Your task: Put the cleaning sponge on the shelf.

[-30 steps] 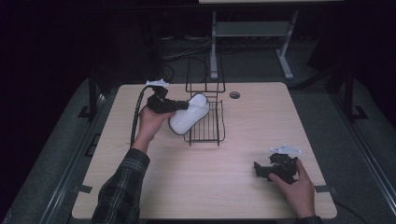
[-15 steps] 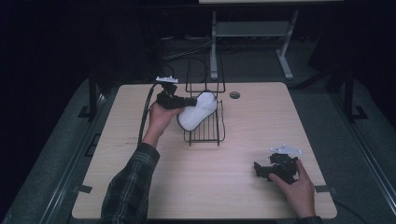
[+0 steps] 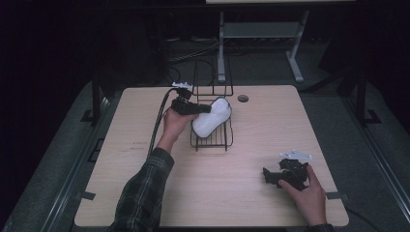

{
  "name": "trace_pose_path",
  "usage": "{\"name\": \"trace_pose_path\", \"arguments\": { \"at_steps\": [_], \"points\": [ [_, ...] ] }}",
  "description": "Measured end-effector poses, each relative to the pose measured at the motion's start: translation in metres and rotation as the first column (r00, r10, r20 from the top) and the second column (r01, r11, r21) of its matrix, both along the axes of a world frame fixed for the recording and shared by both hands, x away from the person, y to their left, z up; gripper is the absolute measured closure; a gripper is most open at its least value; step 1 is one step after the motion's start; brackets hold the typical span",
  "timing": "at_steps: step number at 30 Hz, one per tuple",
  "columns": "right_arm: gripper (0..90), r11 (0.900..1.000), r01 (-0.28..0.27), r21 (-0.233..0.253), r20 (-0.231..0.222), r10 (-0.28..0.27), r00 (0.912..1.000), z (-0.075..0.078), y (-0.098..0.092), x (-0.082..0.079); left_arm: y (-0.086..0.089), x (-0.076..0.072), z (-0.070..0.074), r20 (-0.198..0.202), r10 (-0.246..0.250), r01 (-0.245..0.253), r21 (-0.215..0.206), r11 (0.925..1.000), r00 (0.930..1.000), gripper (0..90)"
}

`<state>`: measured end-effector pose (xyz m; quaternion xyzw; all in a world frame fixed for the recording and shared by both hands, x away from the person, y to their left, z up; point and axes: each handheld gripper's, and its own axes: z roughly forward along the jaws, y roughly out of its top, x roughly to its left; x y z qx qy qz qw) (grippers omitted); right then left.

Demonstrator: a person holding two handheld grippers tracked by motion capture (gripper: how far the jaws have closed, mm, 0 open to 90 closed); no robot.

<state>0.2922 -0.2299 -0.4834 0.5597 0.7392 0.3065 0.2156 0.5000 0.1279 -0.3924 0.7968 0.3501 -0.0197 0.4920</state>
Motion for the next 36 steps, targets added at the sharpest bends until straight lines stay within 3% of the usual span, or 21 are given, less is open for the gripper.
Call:
{"name": "trace_pose_path", "arguments": {
  "at_steps": [13,15,19,28,36],
  "points": [
    [0.0,1.000,-0.001,-0.001,0.000,0.001,1.0000,0.000,0.000,0.000,0.001,0.004,-0.007,0.017,0.039,-0.039,0.057,0.9976,0.9991,77.4],
    [0.0,1.000,-0.001,-0.001,0.001,0.001,1.0000,0.000,0.000,0.000,0.001,0.005,-0.009,0.030,0.054,-0.057,0.096,0.9937,0.9981,76.0],
    [0.0,1.000,-0.001,0.000,0.001,0.001,1.0000,0.000,0.000,0.000,0.002,0.006,-0.010,0.034,0.062,-0.065,0.111,0.9917,0.9975,74.6],
    [0.0,1.000,-0.001,-0.001,0.001,0.001,1.0000,0.000,0.000,0.000,0.004,0.008,-0.018,0.062,0.082,-0.094,0.202,0.9749,0.9946,69.6],
    [0.0,1.000,-0.001,-0.001,0.001,0.001,1.0000,0.000,0.000,0.000,0.009,0.008,-0.024,0.059,0.102,-0.111,0.189,0.9756,0.9930,69.7]
  ]
}}
